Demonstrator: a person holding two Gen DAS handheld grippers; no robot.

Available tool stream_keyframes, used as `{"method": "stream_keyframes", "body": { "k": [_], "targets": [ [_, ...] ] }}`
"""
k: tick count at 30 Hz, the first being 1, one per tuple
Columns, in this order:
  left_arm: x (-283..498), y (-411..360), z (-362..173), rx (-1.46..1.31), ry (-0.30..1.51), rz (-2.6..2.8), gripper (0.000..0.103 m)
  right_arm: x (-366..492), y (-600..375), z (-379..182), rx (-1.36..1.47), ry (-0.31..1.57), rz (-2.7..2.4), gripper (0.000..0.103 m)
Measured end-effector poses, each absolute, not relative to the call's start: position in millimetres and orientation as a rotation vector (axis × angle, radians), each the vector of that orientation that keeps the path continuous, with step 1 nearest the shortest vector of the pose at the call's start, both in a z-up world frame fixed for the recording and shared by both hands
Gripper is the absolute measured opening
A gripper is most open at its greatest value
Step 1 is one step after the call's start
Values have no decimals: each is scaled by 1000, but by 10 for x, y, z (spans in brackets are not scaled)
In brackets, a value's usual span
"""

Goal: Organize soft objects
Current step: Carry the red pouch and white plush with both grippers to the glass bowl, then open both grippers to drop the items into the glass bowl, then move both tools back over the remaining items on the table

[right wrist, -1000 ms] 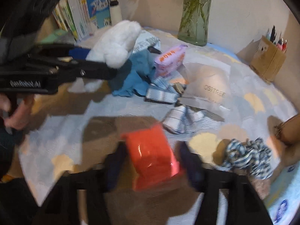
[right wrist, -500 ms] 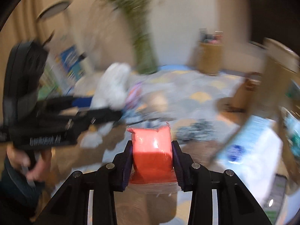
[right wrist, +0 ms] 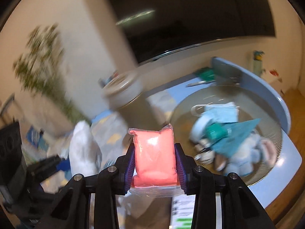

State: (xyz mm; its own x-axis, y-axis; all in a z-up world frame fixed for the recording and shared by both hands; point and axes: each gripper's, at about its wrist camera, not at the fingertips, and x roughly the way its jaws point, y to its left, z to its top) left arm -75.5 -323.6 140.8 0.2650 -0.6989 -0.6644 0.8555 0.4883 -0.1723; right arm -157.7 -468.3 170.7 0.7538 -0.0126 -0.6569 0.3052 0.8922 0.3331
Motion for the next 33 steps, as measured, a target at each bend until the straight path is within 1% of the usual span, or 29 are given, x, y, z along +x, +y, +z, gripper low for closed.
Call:
{"method": "stream_keyframes", "body": {
  "k": [6, 9, 12, 15, 17, 18, 19, 22, 25, 33],
  "targets": [
    [-723, -3888, 1313, 275, 767, -1099, 53, -1508, -5407, 1706, 553, 685, -282, 38],
    [-647, -4139, 1215, 279, 800, -1114, 53, -1457, -5646, 1664, 582, 690, -336, 38],
    [-606, -4346, 1134, 299, 796, -1097, 53, -1412, -5847, 1612, 610, 696, -379, 38],
    [-653, -4481, 1107, 319, 757, -1092, 57, -1333, -5995, 1554, 616, 709, -422, 39],
    [-688, -4558, 1121, 345, 715, -1086, 65, -1284, -6062, 1529, 625, 715, -433, 50],
    [-688, -4597, 1115, 348, 700, -1079, 72, -1268, -6094, 1513, 632, 717, -433, 60],
    [-668, -4634, 1112, 349, 695, -1075, 76, -1271, -6119, 1506, 638, 707, -428, 60],
    [-666, -4628, 1087, 345, 731, -1095, 76, -1324, -6139, 1531, 626, 688, -426, 60],
    [-776, -4511, 1115, 347, 714, -1111, 76, -1418, -6105, 1571, 618, 676, -411, 60],
    [-985, -3701, 1525, 274, 652, -1096, 76, -1683, -5556, 1885, 504, 662, -374, 60]
  ]
}}
